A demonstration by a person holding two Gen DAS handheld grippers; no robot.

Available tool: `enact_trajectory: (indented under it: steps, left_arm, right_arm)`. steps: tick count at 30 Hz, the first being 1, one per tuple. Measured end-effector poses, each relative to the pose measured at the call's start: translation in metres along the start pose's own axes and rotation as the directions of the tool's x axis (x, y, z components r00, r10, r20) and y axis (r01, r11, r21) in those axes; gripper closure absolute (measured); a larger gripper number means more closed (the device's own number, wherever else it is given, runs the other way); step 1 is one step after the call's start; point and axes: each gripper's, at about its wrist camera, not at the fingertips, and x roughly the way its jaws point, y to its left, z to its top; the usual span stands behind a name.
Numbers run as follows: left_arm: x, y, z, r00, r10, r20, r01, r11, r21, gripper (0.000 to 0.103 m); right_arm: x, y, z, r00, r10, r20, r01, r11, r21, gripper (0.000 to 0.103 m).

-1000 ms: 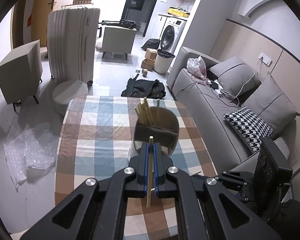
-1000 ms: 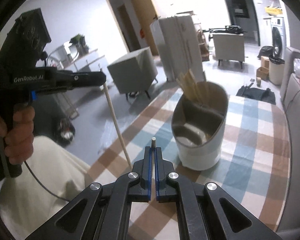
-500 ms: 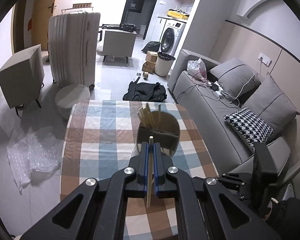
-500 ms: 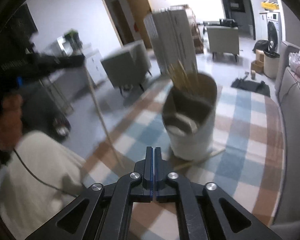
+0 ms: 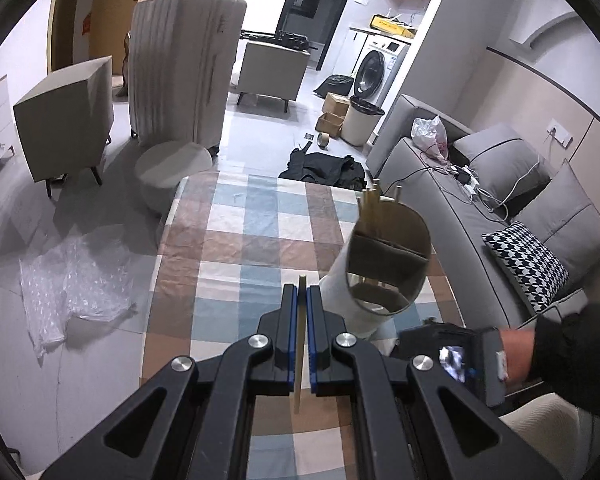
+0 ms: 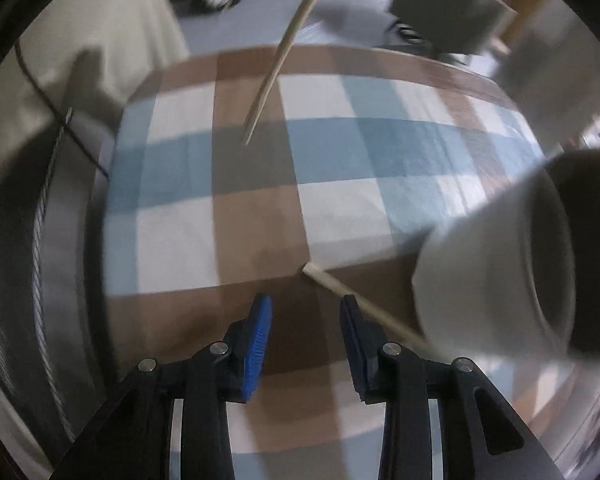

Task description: Organize utensils

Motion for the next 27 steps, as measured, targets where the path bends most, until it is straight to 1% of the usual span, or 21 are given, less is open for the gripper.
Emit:
enact_trajectory:
  steps: [3,4,6,7,9,10,12,13,15,16,17,21,24,27]
  left_arm:
    - [0.001,0.004,0.002,1.0,-0.006,-0.007,0.006,1.0,0.001,0.103]
    - [0.001,0.005,0.003,1.0,-0.006,-0.01,0.006,1.0,0.0,0.103]
    - [0.001,0.009,0.003,1.0,-0.015,-0.013,0.015,1.0,-0.005,0.103]
    - [0.001,0.011,0.003,1.0,-0.017,-0.016,0.017,1.0,-0.009,0.103]
    - [0.003,0.016,0.003,0.999,-0.022,-0.025,0.021,1.0,-0.019,0.103]
    - [0.003,0.017,0.002,0.999,-0.022,-0.027,0.022,1.0,-0.022,0.103]
    - [0.004,0.019,0.003,0.999,-0.012,-0.031,0.012,1.0,-0.021,0.103]
    - [0.004,0.019,0.002,0.999,-0.013,-0.035,0.012,1.0,-0.023,0.103]
    - [0.003,0.021,0.003,0.999,-0.012,-0.03,0.012,1.0,-0.025,0.103]
    - [0.003,0.02,0.003,0.999,-0.013,-0.029,0.012,1.0,-0.024,0.103]
    - [0.003,0.02,0.003,0.999,-0.016,-0.031,0.015,1.0,-0.024,0.103]
    - [0.003,0.02,0.003,0.999,-0.014,-0.035,0.013,1.0,-0.019,0.103]
    - [0.002,0.02,0.004,1.0,-0.006,-0.027,0.006,1.0,-0.013,0.103]
    - [0.0,0.02,0.004,1.0,-0.016,-0.022,0.015,1.0,-0.017,0.103]
  right_arm:
    - [0.012,-0.009,0.006,0.999,0.036,-0.024,-0.037,0.998,-0.041,0.069]
    - [0.017,-0.011,0.007,0.998,0.048,-0.042,-0.05,0.998,-0.048,0.07]
    - [0.025,-0.015,0.007,0.996,0.062,-0.067,-0.065,0.997,-0.049,0.07]
    - [0.031,-0.017,0.006,0.993,0.078,-0.093,-0.082,0.996,-0.044,0.068]
    - [0.032,-0.018,0.007,0.992,0.097,-0.077,-0.101,0.994,-0.044,0.07]
    - [0.033,-0.021,0.007,0.99,0.116,-0.083,-0.119,0.992,-0.032,0.07]
    - [0.034,-0.022,0.005,0.989,0.121,-0.087,-0.123,0.992,-0.027,0.072]
    - [0.034,-0.023,0.005,0.988,0.122,-0.092,-0.125,0.992,-0.027,0.075]
    - [0.034,-0.023,0.005,0.987,0.124,-0.102,-0.126,0.992,-0.015,0.086]
    - [0.034,-0.024,0.005,0.987,0.123,-0.106,-0.125,0.992,-0.011,0.094]
    - [0.036,-0.024,0.008,0.987,0.117,-0.11,-0.118,0.993,-0.007,0.098]
    - [0.033,-0.018,0.013,0.992,0.083,-0.096,-0.083,0.997,0.003,0.098]
    - [0.03,-0.017,0.011,0.995,0.076,-0.063,-0.069,0.993,0.099,0.098]
    - [0.016,-0.018,0.011,0.997,0.078,0.013,-0.079,0.975,0.209,0.098]
